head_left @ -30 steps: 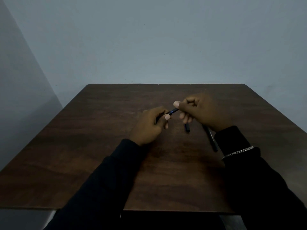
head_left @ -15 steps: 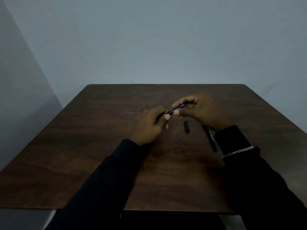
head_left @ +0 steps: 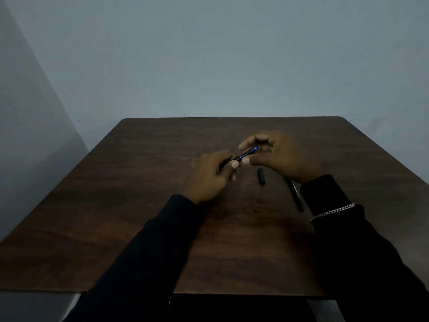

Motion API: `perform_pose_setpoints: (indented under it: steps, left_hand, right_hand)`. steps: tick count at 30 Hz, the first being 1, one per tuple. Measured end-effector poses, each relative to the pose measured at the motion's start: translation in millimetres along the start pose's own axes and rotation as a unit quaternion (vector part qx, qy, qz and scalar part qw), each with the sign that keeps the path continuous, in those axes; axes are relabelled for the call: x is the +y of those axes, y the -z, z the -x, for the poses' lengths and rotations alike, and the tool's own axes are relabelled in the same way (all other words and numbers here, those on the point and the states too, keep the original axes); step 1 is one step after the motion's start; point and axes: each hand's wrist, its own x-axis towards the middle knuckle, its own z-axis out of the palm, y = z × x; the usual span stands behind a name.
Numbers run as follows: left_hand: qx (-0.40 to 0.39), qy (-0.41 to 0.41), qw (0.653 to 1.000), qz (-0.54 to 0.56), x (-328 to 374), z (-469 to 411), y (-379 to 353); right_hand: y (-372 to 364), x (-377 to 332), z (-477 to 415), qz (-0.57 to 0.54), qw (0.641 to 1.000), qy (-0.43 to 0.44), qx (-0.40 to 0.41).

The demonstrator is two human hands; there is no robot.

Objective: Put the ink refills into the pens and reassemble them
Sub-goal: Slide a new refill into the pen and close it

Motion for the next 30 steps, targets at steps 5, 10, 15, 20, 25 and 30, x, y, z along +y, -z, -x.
perform_pose_setpoints:
  steps: [5,10,15,20,25,30]
  left_hand:
    - [0.007,-0.006,1.000,0.001,-0.2,0.3,-0.1]
    - [0.012,-0.010,1.000,-0.006,-5.1,-0.2,-2.6]
    - [0.010,-0.013,1.000,0.002,-5.8,-1.0,-3.1]
    - [0.003,-0.010,1.000,-0.007,-5.9,-2.5,-2.0]
    - [0.003,-0.011,1.000,-0.004,-4.7,-2.0,-1.6]
    - [0.007,-0.026,1.000,-0.013,-3.7,-0.1,-1.6]
  right_hand:
    - [-1.1,-1.0,1.1,0.029,0.999,-0.003,0.022]
    - [-6.7,-7.1,1.4,0.154,0.987,0.003,0.042]
    - [-7.8,-9.0,3.1,0.173,0.983,0.002,0.059]
    - [-1.9,-8.2,2.5,0.086,0.996,-0.026,0.025]
    - [-0.7,-6.0,2.4,0.054,0.998,-0.013,0.015]
    - [-5.6,-6.9,2.3,0.158,0.987,0.009,0.038]
